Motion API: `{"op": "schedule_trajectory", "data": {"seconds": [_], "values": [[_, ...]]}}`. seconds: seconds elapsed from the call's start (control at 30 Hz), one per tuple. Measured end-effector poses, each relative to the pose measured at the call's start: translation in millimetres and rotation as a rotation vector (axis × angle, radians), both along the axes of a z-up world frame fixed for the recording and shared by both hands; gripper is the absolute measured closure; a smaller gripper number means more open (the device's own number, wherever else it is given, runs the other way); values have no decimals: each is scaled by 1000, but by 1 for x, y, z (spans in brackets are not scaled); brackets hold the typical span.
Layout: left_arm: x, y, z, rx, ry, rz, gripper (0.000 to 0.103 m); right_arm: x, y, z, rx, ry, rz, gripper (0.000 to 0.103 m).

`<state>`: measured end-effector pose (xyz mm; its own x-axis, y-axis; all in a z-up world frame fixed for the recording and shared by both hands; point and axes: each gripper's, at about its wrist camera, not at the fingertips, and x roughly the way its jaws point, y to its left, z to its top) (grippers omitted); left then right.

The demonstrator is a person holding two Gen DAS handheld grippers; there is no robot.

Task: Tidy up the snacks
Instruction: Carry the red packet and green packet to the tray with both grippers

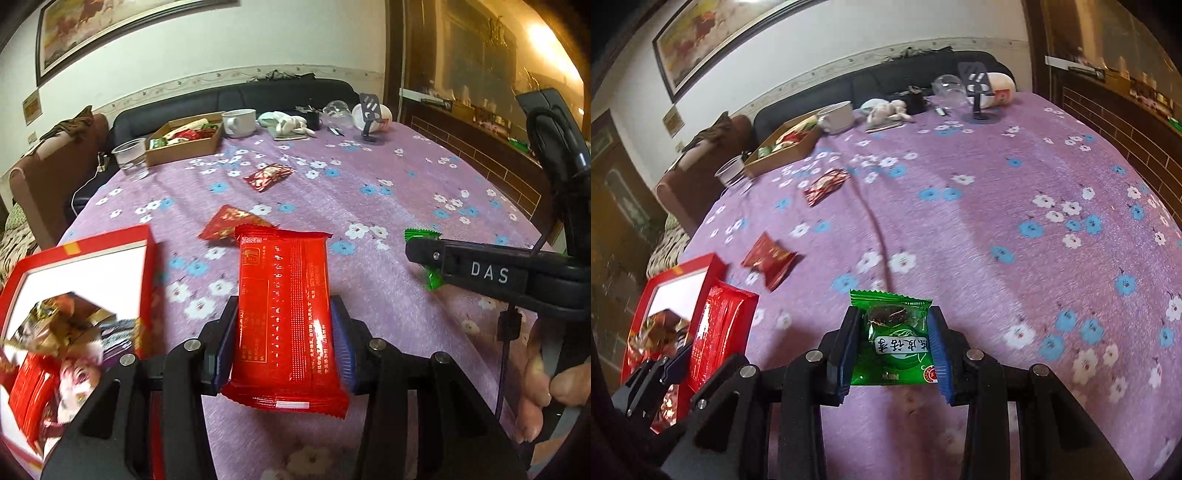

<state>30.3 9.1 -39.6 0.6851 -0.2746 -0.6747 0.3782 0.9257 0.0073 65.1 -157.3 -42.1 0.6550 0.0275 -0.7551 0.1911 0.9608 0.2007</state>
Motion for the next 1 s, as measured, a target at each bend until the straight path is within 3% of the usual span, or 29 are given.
{"op": "schedule_trajectory", "data": {"seconds": [1.0], "values": [[-24,107,22,-105,-79,155,59,2,131,21,-95,-36,210,66]]}}
